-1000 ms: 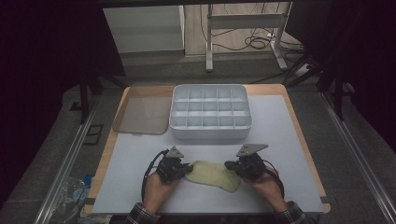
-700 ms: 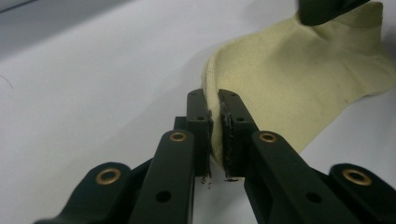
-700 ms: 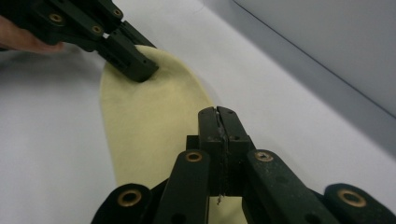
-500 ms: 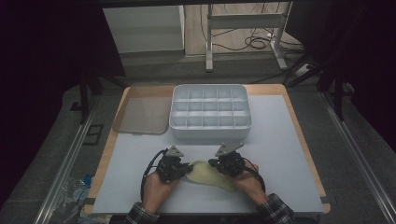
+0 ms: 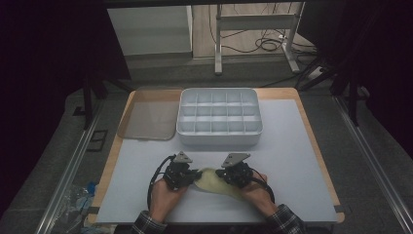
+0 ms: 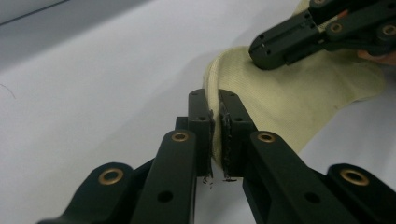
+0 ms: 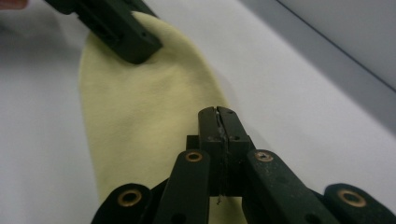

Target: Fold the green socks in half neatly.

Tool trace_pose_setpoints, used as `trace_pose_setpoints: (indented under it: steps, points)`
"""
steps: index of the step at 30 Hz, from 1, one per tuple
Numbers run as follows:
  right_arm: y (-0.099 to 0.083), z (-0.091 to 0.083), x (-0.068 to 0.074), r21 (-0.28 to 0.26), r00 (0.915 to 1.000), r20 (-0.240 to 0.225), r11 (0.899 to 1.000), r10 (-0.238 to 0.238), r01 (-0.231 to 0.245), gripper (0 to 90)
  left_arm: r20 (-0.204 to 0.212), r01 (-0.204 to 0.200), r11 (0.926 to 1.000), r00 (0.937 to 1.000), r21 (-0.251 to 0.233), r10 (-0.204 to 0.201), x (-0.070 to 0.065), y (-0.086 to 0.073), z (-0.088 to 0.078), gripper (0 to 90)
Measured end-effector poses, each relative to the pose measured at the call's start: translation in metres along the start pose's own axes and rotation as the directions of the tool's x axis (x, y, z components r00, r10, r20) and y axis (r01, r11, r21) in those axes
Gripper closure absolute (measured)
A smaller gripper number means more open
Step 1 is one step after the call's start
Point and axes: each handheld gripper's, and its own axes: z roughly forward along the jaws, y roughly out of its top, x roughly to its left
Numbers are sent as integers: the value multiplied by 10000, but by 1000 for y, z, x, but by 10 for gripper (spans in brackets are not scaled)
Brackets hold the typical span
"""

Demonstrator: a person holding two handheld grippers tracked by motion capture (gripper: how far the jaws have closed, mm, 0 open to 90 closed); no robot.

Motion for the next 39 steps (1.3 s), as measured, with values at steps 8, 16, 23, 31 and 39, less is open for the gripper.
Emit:
trace_pose_setpoints:
  steps: [8, 16, 23, 31, 39]
  points:
    - [-4, -3, 5, -30, 9998, -185, 10000, 79, -79, 894, -50, -77, 10000, 10000, 1, 77, 0, 1, 0, 848]
    - [-10, -8, 13, -153, 9985, -534, 9998, 85, -94, 893, -85, -113, 9999, 9999, 35, 114, -1, 1, 0, 848]
    - [-13, -11, 21, -148, 9974, -722, 9999, -56, 46, 894, -83, -151, 9999, 9999, 11, 151, -2, 1, -1, 848]
    - [-15, -14, 31, -130, 9950, -956, 9995, -288, 277, 894, -112, -192, 9998, 9998, -38, 191, -3, 2, -2, 849]
    - [-15, -16, 40, -79, 9910, -1212, 9984, -568, 562, 893, -141, -229, 9997, 9996, -23, 229, -4, 3, -2, 849]
